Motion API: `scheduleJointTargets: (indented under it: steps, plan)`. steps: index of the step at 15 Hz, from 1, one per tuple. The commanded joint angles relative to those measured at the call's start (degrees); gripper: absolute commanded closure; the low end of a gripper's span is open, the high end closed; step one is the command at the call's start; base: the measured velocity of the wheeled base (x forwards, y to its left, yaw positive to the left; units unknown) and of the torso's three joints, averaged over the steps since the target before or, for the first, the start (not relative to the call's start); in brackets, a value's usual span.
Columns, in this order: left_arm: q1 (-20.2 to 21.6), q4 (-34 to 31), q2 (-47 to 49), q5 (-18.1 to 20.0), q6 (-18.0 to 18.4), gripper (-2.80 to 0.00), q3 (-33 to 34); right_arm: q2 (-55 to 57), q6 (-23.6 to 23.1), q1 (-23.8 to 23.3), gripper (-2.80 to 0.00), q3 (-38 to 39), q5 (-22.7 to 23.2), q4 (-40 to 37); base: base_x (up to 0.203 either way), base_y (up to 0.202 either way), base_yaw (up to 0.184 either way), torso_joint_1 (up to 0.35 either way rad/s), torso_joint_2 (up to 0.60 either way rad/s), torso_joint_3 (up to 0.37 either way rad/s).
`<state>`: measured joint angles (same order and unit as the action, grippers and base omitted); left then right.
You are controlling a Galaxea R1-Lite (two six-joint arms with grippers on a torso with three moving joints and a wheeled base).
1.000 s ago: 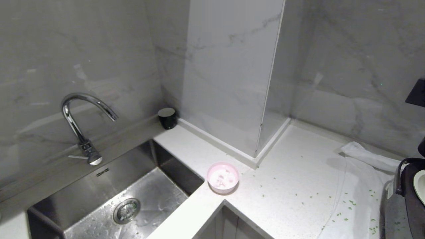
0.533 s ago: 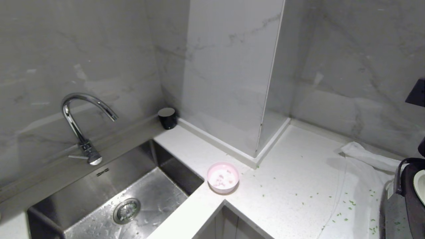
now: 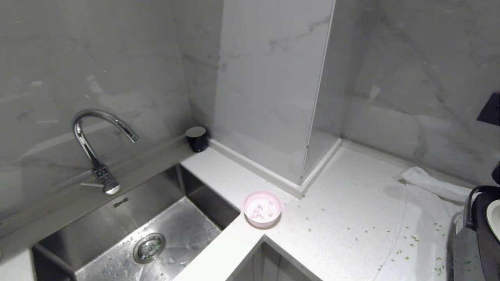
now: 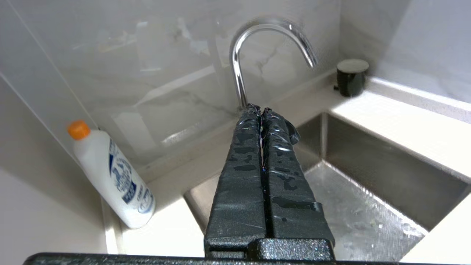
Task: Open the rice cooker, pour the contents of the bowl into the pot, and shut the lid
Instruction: Pick up the bowl on the table
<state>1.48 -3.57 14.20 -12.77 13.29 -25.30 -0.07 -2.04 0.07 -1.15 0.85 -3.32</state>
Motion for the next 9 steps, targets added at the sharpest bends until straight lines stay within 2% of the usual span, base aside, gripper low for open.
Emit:
scheduleJointTargets:
  steps: [1,3,6,8,9]
  plan:
    - [0.0,0.1,-3.5,1.3,-0.1,0.0,4.1,0.1,-0.1,0.0,0.0,0.0,0.0,0.0,0.0,0.0,0.0,0.0,0.0,0.0]
    - [-0.7,0.1,-6.3,2.4,-1.5,0.0,10.2,0.0,-0.1,0.0,0.0,0.0,0.0,0.0,0.0,0.0,0.0,0.0,0.0,0.0]
    - [-1.3,-0.1,-12.6,9.0,-3.0,0.0,17.6,0.1,-0.1,0.0,0.0,0.0,0.0,0.0,0.0,0.0,0.0,0.0,0.0,0.0]
    - [-1.3,0.2,-14.3,12.4,-3.4,0.0,22.5,0.1,-0.1,0.1,0.0,0.0,0.0,0.0,0.0,0.0,0.0,0.0,0.0,0.0]
    - [-1.3,0.3,-14.4,13.1,-4.7,0.0,23.1,0.1,0.0,0.0,0.0,0.0,0.0,0.0,0.0,0.0,0.0,0.0,0.0,0.0]
